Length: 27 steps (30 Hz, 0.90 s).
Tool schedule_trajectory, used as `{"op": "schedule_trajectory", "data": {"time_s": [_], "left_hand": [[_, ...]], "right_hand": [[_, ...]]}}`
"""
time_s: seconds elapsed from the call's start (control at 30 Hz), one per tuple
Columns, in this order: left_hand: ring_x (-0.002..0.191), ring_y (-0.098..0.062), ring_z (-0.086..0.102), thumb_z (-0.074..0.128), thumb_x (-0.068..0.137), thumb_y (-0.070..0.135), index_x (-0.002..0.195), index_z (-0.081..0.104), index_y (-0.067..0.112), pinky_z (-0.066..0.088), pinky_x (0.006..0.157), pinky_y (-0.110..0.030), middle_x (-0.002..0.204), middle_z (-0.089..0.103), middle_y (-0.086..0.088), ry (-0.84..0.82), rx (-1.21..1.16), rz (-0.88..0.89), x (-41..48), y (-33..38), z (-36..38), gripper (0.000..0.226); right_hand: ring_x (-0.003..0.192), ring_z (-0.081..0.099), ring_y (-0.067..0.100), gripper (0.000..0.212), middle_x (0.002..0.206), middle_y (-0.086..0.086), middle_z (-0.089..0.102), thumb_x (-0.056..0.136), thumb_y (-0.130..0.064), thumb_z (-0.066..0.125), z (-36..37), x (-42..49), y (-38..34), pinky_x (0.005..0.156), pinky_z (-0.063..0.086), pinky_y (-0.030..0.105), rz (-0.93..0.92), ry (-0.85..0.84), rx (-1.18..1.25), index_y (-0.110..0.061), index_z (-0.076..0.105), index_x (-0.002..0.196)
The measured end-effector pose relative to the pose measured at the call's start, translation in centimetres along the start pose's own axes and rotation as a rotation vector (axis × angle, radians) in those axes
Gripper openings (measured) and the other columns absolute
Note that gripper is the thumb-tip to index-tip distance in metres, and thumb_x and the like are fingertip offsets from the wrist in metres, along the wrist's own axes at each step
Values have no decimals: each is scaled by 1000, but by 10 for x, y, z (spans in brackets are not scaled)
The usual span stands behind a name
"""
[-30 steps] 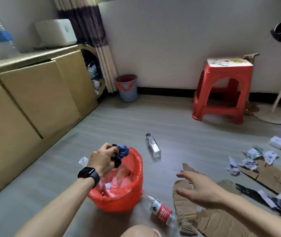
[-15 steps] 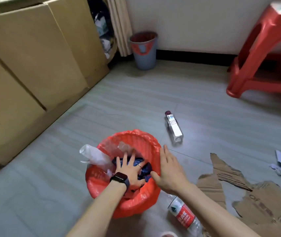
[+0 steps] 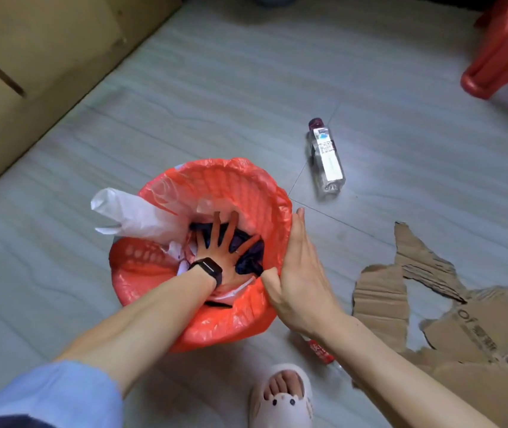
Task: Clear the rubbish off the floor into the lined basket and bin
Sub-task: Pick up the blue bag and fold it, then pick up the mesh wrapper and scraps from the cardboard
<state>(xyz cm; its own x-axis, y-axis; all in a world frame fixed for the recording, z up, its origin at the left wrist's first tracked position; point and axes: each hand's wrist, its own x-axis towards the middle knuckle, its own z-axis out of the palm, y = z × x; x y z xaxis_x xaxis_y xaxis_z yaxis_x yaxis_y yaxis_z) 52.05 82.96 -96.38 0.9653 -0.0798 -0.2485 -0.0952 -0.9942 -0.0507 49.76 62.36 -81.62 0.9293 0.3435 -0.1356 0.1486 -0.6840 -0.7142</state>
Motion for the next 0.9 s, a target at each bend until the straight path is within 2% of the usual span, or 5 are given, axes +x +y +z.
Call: {"op": "schedule_trajectory", "data": {"time_s": [0.17,0.3,0.53,0.7,0.9], "left_hand": [[122,-38,-55,10,72,83,132,-30,64,2,103,-77,143,-54,-2,-179,47,-1,2,5,-26,75],[139,-47,-30,40,71,79,144,2,60,0,102,-77,157,-32,-5,-298,59,27,-7,22,-72,85],[132,-27,44,51,87,45,136,53,38,42,105,-44,144,47,-4,-223,-120,174,-36,73,-166,50],[124,-25,52,49,89,39,136,53,33,47,99,-41,138,52,-1,-176,-183,285,-71,126,-223,48],[128,-21,49,52,89,39,139,46,38,47,100,-41,140,51,4,17,-226,474,-110,217,-312,51]], "right_hand": [[138,35,27,95,164,5,14,78,-36,38,3,0,-10,106,38,42,109,6,9,-27,-19,153],[76,58,38,86,96,18,65,83,-26,41,-7,2,-4,64,40,39,271,22,-110,-21,-9,152],[91,62,39,85,105,24,66,90,-20,44,-65,-38,26,69,41,38,467,143,-205,-4,-10,154],[89,70,36,64,103,17,72,90,-39,45,-122,-86,32,81,55,40,488,16,-120,-20,21,147],[134,46,29,59,148,11,48,94,-37,48,-231,-186,32,108,40,40,382,53,-295,-19,38,149]]}}
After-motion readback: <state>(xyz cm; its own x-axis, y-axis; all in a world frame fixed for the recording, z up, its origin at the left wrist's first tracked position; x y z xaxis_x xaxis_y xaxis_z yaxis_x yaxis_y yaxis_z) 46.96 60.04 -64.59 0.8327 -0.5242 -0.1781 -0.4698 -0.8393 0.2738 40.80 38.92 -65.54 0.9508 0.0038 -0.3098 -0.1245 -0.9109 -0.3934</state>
